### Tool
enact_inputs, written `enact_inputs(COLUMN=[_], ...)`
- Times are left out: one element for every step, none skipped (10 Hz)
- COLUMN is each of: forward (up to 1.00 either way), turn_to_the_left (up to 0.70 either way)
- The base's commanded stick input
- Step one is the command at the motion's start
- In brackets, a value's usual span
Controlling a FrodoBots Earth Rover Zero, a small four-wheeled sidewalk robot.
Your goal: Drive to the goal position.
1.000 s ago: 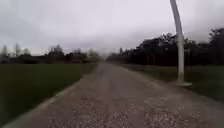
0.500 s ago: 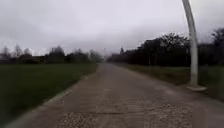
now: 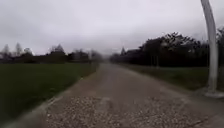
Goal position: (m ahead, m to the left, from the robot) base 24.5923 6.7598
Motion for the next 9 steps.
enact_inputs(forward=[0.85,0.85,0.85,0.85,0.85,0.85,0.85,0.85,0.85], turn_to_the_left=[0.0,0.0,0.0,0.0,0.0,0.0,0.0,0.0,0.0])
